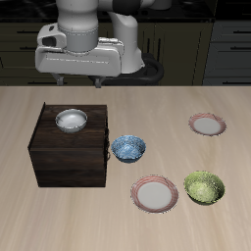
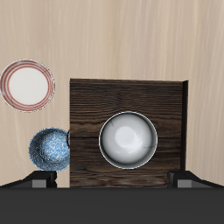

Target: Place the white bowl onto the plate that is on the left side of the table

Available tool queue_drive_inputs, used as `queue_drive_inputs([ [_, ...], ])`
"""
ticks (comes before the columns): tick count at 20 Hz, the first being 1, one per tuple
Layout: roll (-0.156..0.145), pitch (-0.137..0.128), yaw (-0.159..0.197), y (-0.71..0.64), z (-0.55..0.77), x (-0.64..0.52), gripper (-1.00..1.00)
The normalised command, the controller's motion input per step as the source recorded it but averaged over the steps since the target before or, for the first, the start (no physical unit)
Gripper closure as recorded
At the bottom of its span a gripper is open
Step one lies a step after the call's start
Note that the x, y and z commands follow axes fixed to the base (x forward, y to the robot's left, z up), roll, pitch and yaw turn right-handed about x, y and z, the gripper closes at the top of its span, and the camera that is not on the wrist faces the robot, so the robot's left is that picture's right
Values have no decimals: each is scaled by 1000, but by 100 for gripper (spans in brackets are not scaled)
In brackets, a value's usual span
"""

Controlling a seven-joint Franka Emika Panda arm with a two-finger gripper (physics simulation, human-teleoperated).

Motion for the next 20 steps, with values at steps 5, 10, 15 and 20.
queue_drive_inputs([
  [5, 24, 11, -13, 157, -140, 6, -100],
  [10, -14, 15, -2, 61, -213, 100, -100],
  [15, 26, 8, 8, 116, -205, 50, -100],
  [20, -7, 10, -28, -34, -206, 32, -100],
])
